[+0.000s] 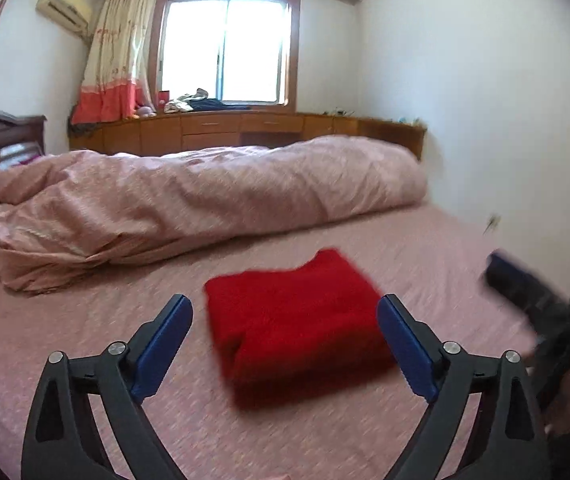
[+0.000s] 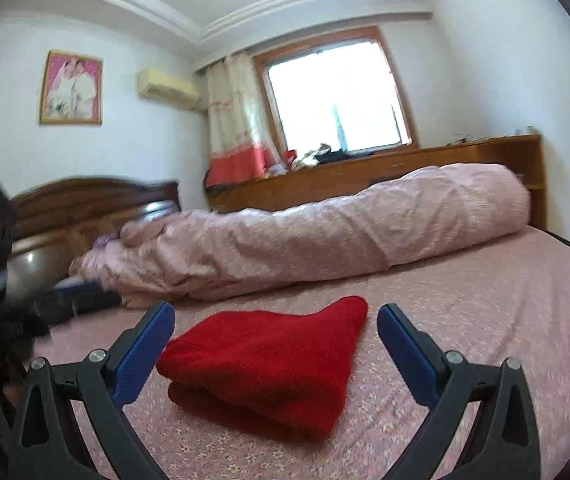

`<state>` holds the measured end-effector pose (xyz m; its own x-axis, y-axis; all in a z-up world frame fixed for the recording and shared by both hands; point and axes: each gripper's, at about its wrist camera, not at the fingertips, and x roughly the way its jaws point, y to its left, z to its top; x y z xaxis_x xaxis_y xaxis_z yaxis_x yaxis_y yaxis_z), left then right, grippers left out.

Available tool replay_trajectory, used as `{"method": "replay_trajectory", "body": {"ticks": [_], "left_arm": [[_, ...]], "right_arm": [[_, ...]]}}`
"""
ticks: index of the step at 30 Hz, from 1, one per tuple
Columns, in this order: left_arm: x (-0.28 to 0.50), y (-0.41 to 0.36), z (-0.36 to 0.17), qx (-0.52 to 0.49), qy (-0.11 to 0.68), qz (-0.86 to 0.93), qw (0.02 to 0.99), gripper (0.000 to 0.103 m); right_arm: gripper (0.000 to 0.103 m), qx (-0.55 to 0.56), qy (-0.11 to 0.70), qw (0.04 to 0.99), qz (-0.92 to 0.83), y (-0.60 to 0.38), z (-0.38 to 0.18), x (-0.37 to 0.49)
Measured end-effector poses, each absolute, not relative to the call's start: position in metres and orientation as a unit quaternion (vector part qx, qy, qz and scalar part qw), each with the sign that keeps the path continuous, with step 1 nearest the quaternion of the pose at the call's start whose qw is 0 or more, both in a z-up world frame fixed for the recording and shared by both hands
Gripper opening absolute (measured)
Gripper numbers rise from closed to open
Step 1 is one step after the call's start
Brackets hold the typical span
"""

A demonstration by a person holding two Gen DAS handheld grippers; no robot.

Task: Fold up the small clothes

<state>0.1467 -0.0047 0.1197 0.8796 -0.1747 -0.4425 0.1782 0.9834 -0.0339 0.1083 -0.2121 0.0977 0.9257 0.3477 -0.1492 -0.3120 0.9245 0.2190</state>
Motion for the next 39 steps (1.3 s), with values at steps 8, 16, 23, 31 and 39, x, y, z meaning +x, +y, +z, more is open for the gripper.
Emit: {"method": "replay_trajectory", "body": {"ticks": [8, 16, 23, 31, 39], "left_arm": [[0.135, 0.030, 0.091, -0.141, 0.189, -0.105, 0.966, 0.099], [0.148, 0.027, 0.068, -0.071, 0.159, -0.053, 0.983, 0.099], [0.160, 0.016, 0.028, -0.048, 0.172, -0.066, 0.982, 0.099], [0.175, 0.021, 0.017, -0.070, 0.217, -0.078, 0.970, 0.099], [0.168, 0.003, 0.020, -0.024, 0.216, -0.079, 0.973, 0.099]], "right_arm": [[0.103, 0.025, 0.114, 0.984, 0.136, -0.197, 0.083, 0.087], [0.103, 0.039, 0.141, 0.978, 0.146, -0.197, 0.066, 0.103], [0.103, 0.007, 0.147, 0.979, 0.142, -0.177, 0.039, 0.121], [0.103, 0.024, 0.210, 0.965, 0.153, -0.179, 0.019, 0.141], [0.103, 0.009, 0.196, 0.968, 0.156, -0.174, 0.021, 0.135]]}}
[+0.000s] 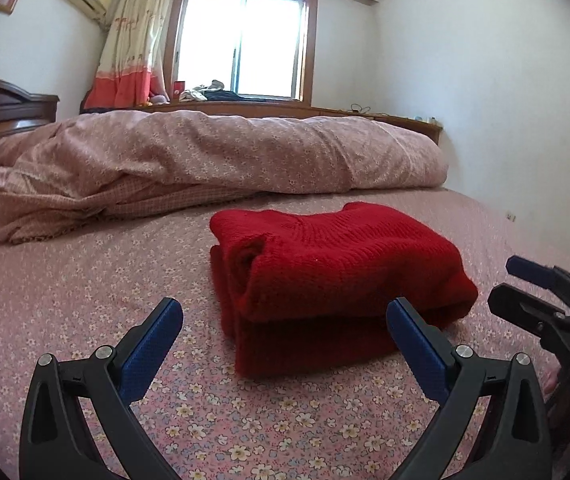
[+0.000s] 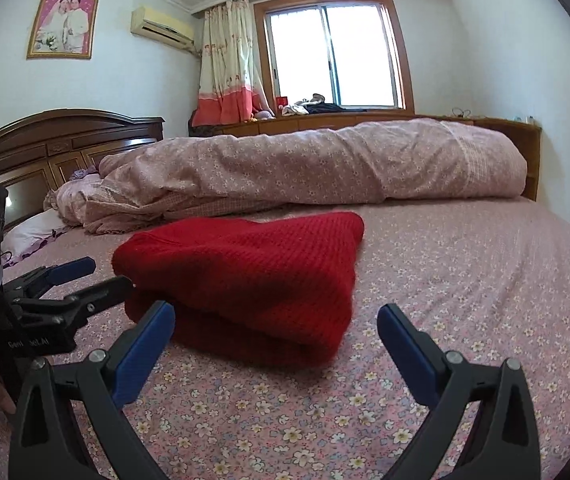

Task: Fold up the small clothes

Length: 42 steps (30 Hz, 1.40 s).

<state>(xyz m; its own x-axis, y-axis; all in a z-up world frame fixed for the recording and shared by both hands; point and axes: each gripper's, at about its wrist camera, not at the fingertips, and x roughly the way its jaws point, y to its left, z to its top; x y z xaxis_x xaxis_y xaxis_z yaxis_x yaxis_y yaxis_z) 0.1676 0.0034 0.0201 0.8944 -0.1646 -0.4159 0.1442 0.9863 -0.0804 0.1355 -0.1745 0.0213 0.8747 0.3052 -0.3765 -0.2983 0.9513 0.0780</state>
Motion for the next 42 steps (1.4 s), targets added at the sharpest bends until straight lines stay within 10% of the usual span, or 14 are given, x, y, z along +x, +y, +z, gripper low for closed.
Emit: {"method": "replay_trajectory", "body": {"ticks": [42], "left_arm": [[0.1700, 0.0034, 0.0167, -0.018, 0.226, -0.080, 0.971, 0.099]], "right_arm": [[0.103, -0.004, 0.201, 0.966, 0.163, -0.1656, 0.0216, 0.1348]]}}
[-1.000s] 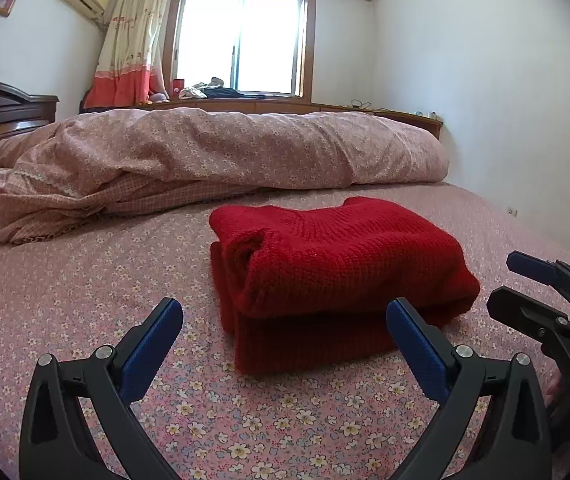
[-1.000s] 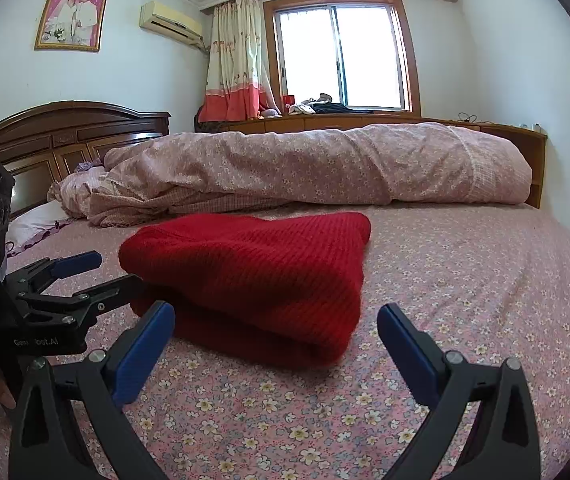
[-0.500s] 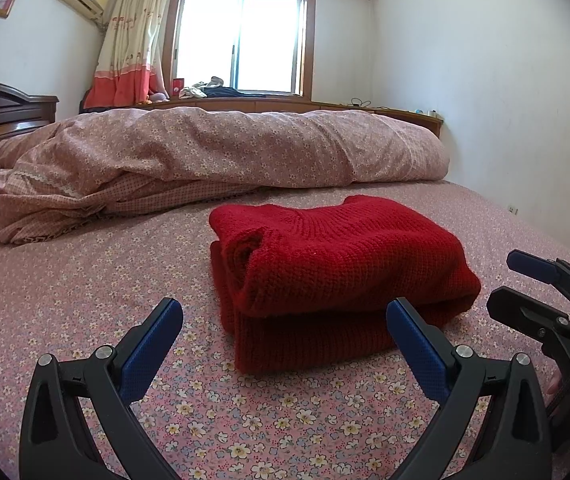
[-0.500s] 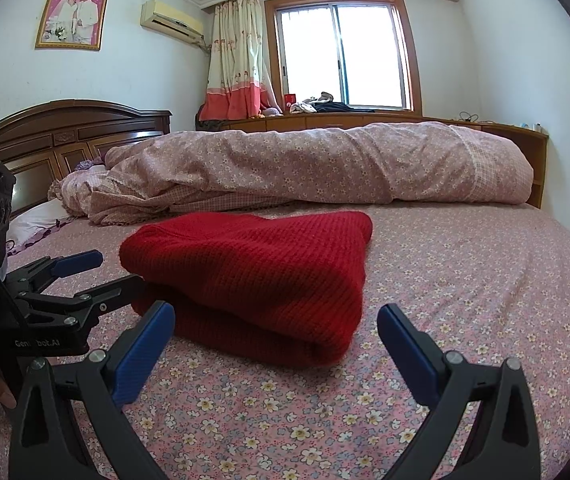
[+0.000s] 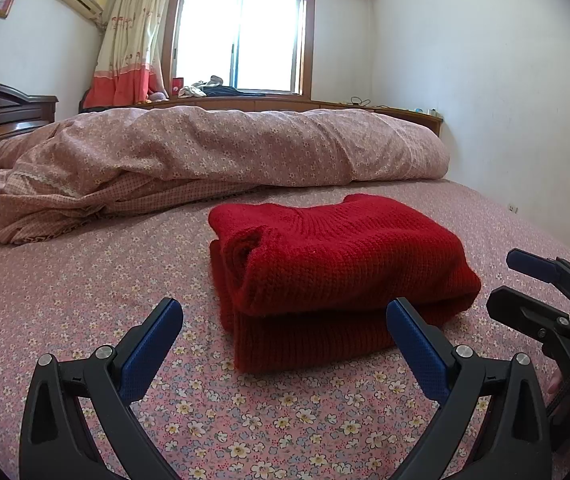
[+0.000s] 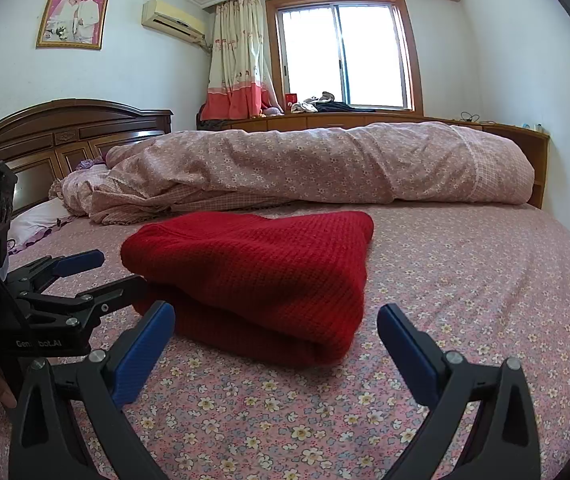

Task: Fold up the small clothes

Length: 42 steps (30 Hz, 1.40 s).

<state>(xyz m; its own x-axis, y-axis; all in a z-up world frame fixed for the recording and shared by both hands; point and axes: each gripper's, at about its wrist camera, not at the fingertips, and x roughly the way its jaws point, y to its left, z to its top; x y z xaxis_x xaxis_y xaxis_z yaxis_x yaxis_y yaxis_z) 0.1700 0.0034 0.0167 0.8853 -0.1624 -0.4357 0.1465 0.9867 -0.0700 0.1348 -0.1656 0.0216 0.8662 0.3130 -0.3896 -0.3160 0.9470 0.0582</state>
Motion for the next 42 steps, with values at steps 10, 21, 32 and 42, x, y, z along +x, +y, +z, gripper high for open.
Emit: {"method": "replay_trajectory", "body": {"ticks": [10, 21, 32, 42], "left_arm": [[0.1697, 0.0029, 0.0170, -0.018, 0.226, -0.079, 0.971, 0.099], [0.1707, 0.0046, 0.0157, -0.019, 0.225, -0.081, 0.971, 0.099], [0.1701, 0.0060, 0.0154, -0.019, 0.226, -0.082, 0.970, 0.099], [0.1705, 0.0053, 0.0155, -0.019, 0.226, -0.082, 0.970, 0.099]], "right_arm": [[0.103, -0.004, 0.201, 0.966, 0.163, -0.1655, 0.0220, 0.1349], [0.103, -0.005, 0.201, 0.966, 0.165, -0.1648, 0.0210, 0.1355], [0.103, -0.005, 0.202, 0.965, 0.165, -0.1642, 0.0204, 0.1356], [0.103, -0.006, 0.203, 0.965, 0.167, -0.1634, 0.0184, 0.1359]]}}
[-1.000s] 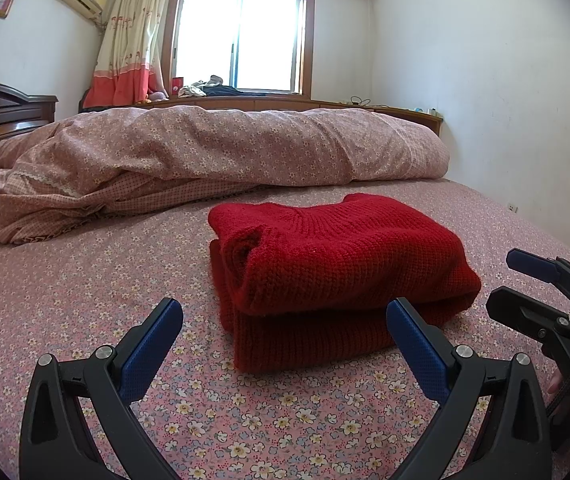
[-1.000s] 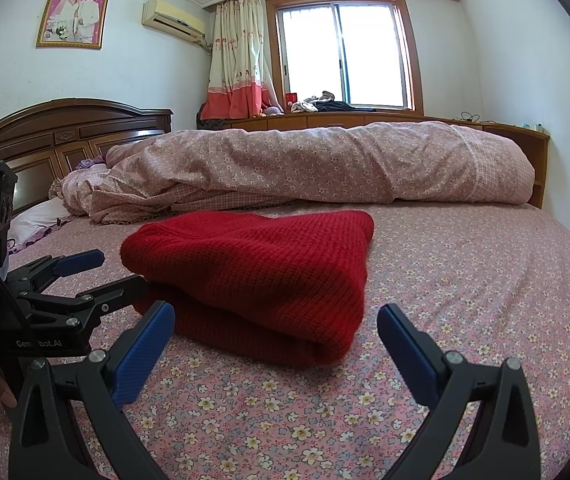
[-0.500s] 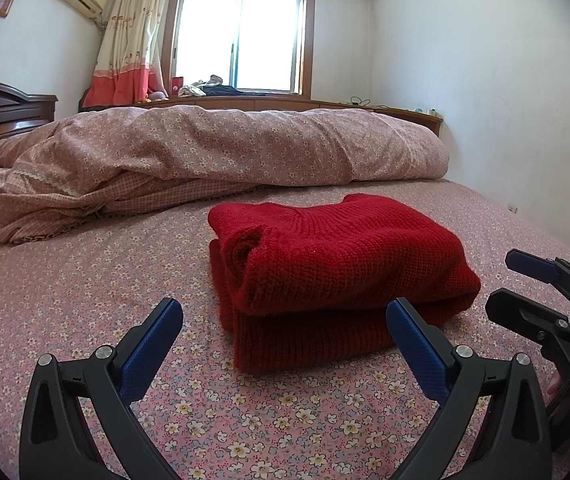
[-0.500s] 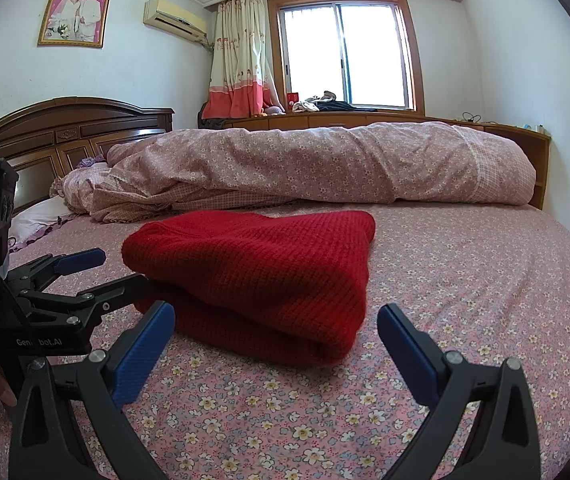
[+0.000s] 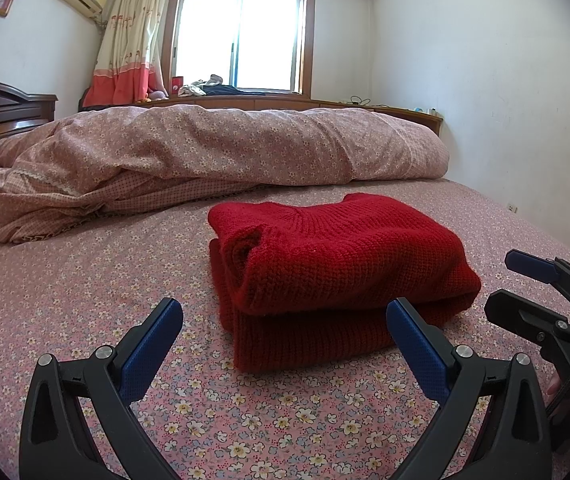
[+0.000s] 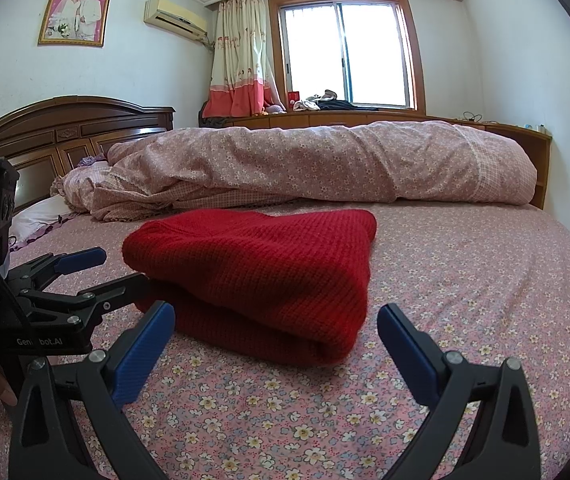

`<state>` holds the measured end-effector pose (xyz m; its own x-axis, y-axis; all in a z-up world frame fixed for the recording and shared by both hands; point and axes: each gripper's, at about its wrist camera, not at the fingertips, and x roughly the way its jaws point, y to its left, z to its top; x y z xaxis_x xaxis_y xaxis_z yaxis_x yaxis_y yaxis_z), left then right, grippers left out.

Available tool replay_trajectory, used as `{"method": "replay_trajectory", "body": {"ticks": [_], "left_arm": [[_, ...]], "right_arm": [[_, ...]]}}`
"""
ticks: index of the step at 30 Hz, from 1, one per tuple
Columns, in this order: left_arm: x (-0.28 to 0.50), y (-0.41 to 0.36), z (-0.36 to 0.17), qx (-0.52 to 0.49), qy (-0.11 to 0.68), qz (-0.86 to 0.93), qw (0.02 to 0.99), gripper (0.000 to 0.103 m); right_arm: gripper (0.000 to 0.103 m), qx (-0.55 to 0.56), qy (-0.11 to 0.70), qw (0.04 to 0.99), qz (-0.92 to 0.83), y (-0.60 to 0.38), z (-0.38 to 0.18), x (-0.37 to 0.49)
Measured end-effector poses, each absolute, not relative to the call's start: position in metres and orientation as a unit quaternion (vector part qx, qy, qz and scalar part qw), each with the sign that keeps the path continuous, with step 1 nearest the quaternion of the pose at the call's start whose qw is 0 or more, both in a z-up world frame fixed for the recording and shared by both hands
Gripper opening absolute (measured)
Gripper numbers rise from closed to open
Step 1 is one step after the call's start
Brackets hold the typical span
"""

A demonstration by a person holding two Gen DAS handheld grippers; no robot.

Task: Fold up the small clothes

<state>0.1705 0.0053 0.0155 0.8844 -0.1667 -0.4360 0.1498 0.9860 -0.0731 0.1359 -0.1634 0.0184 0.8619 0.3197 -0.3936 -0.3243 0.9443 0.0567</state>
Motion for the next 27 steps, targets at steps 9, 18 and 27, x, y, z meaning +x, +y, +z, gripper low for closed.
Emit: {"method": "replay_trajectory", "body": {"ticks": [9, 18, 27], "left_arm": [[0.1708, 0.0051, 0.0156, -0.018, 0.226, -0.082, 0.970, 0.099], [0.1704, 0.0052, 0.0157, -0.019, 0.226, -0.082, 0.971, 0.099], [0.1713, 0.0051, 0.0161, -0.017, 0.226, -0.082, 0.970, 0.099]], "right_arm": [[0.103, -0.006, 0.203, 0.965, 0.167, -0.1636, 0.0193, 0.1366], [0.103, -0.006, 0.204, 0.965, 0.167, -0.1636, 0.0200, 0.1370], [0.103, -0.007, 0.205, 0.964, 0.168, -0.1627, 0.0132, 0.1359]]}}
